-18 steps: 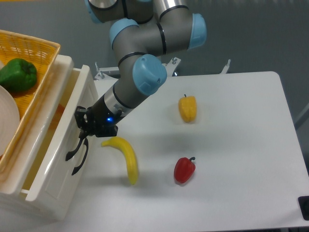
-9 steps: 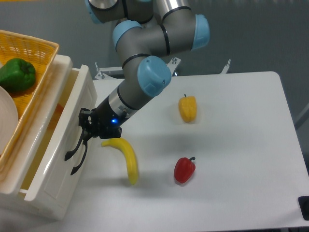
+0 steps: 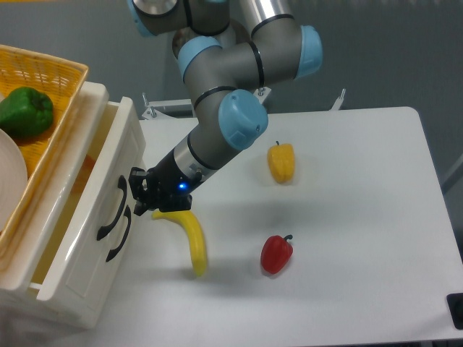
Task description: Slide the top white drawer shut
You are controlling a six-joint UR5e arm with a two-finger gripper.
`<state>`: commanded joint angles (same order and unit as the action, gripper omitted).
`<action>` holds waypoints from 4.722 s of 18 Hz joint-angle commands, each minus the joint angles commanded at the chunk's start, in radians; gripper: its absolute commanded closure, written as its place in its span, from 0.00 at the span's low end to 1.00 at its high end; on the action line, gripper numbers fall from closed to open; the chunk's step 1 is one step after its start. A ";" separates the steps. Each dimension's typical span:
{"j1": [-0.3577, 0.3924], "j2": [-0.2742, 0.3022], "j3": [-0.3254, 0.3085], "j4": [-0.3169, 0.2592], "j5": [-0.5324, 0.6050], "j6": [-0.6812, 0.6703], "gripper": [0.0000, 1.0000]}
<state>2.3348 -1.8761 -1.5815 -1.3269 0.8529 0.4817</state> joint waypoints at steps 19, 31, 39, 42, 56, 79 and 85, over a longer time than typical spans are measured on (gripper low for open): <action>-0.055 0.006 -0.006 0.006 0.002 -0.029 0.96; -0.045 -0.008 0.002 0.009 0.002 -0.023 0.96; -0.069 0.003 -0.005 0.006 0.003 -0.038 0.96; -0.084 0.003 -0.005 0.008 0.003 -0.051 0.95; 0.159 -0.002 0.020 0.008 0.064 -0.005 0.80; 0.489 -0.051 0.049 0.178 0.555 0.602 0.00; 0.531 -0.120 0.095 0.201 0.633 0.928 0.00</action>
<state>2.8655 -1.9956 -1.4864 -1.1260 1.4863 1.4094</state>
